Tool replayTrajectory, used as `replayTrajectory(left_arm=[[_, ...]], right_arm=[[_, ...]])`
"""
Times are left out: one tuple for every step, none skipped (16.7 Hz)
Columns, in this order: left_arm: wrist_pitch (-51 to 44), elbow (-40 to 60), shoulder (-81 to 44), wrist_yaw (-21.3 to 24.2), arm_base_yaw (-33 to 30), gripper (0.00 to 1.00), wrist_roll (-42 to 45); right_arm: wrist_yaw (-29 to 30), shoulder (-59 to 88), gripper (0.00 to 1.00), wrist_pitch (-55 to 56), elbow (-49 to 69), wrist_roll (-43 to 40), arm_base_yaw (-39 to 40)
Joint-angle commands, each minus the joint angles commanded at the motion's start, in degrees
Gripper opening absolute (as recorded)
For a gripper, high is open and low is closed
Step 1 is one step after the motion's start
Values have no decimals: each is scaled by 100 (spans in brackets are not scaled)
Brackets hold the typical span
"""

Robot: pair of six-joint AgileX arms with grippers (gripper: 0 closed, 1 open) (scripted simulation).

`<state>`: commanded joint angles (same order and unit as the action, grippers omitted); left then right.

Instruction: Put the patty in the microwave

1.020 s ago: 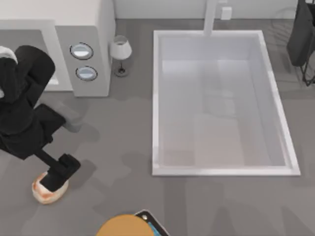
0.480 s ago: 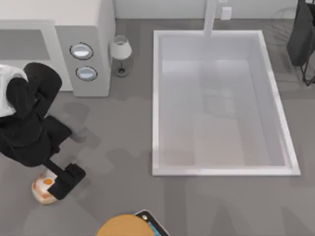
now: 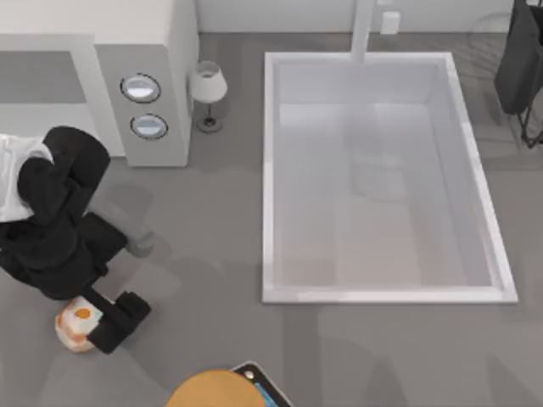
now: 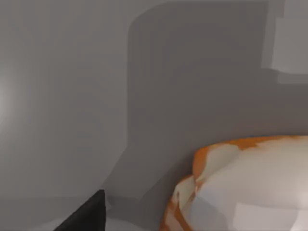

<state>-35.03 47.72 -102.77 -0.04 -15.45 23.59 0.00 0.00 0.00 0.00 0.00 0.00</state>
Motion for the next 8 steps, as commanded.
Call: replayTrajectory(left_arm=[[0,0,0,0,0,100,0],[0,0,0,0,0,92,0],[0,0,0,0,0,85,0],[0,0,0,0,0,77,0],[0,0,0,0,0,70,0],[0,0,0,0,0,62,0],[0,0,0,0,0,55,0],[0,0,0,0,0,47,0]], right_arm=[[0,0,100,0,0,0,0],[0,0,100,0,0,0,0],[0,0,100,0,0,0,0],[0,0,100,0,0,0,0],[0,0,100,0,0,0,0],[0,0,100,0,0,0,0],[0,0,100,0,0,0,0],[0,0,100,0,0,0,0]])
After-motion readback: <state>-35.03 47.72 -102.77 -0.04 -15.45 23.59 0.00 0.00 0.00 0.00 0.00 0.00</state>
